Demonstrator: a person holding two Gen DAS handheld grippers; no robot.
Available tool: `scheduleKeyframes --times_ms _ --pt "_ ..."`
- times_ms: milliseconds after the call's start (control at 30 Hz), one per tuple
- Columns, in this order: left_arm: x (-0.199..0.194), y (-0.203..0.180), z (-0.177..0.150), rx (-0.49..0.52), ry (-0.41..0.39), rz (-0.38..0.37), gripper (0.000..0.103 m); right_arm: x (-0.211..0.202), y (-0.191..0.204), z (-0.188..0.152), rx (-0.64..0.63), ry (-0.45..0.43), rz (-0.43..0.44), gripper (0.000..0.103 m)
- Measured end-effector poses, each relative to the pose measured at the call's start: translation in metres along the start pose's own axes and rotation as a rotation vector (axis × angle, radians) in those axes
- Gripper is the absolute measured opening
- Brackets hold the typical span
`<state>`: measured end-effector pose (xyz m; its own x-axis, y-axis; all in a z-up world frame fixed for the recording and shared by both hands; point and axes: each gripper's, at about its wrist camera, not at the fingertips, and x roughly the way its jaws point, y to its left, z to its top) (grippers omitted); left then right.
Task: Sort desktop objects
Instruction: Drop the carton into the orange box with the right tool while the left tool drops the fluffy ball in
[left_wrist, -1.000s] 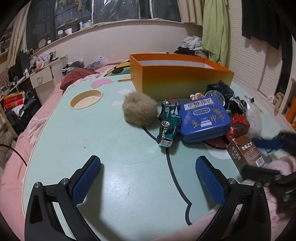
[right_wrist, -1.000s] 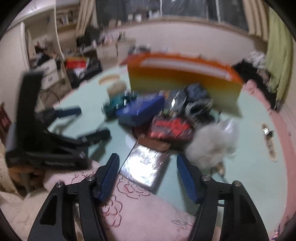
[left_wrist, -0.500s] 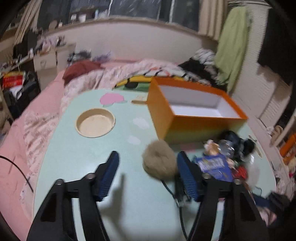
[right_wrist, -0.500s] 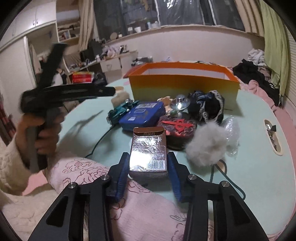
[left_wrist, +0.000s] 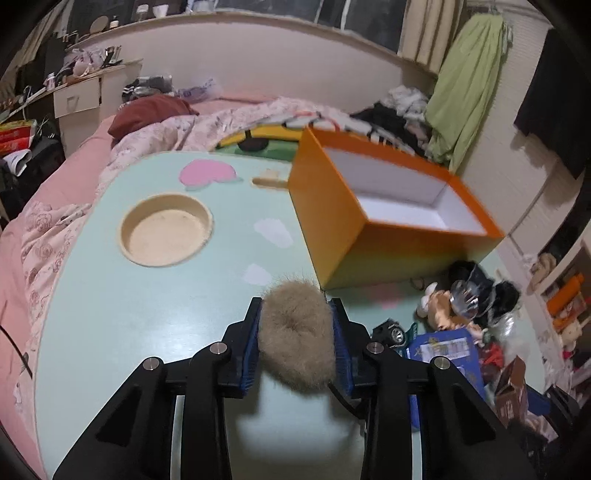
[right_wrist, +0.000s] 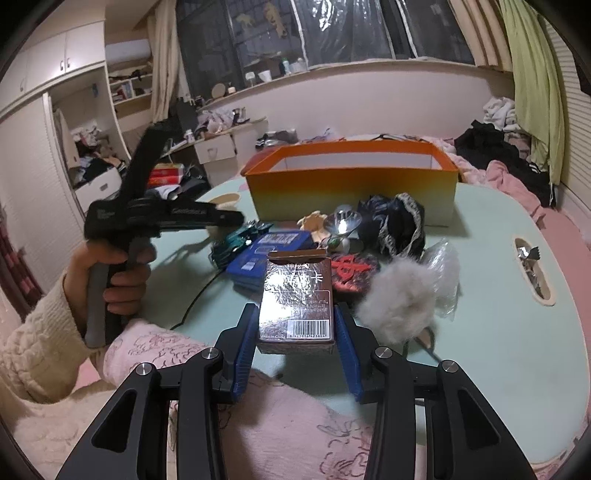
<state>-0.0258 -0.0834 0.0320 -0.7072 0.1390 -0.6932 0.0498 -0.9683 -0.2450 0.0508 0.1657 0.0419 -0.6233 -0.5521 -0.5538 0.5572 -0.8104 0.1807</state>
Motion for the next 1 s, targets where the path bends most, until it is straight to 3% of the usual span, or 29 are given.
scheduleKeyframes --times_ms 133,300,500,533,567,633,667,833,1000 --pt "-0.025 -0.007 0.010 0.027 -0.084 0.003 0.036 -0.008 -0.007 0.014 -0.007 -0.051 -0.019 0.040" --pt "-0.037 -0.041 0.039 0.074 -0.124 -0.062 0.036 -0.012 -0.028 0.067 0.039 -0.148 -0.025 0.040" --pt "-0.001 -0.070 0.075 0.058 -0.108 -0.090 0.036 0.046 -0.069 0.143 0.130 -0.088 -0.083 0.041" --pt "0.008 -0.069 0.079 0.038 -0.101 -0.103 0.042 0.058 -0.075 0.151 0.139 -0.072 -0.104 0.041" --pt "0.020 -0.069 0.081 0.019 -0.083 -0.108 0.057 0.073 -0.081 0.155 0.144 -0.035 -0.112 0.043" --pt "0.036 -0.067 0.081 -0.003 -0.046 -0.073 0.071 0.095 -0.093 0.156 0.188 0.034 -0.114 0.056" --pt "0.040 -0.068 0.079 0.004 -0.051 -0.083 0.073 0.103 -0.099 0.151 0.228 0.054 -0.114 0.064" --pt "0.042 -0.078 0.077 0.098 -0.056 -0.041 0.074 0.103 -0.098 0.136 0.235 0.028 -0.121 0.066" --pt "0.043 -0.073 0.082 0.092 -0.053 -0.063 0.074 0.098 -0.081 0.130 0.200 0.043 -0.134 0.068"
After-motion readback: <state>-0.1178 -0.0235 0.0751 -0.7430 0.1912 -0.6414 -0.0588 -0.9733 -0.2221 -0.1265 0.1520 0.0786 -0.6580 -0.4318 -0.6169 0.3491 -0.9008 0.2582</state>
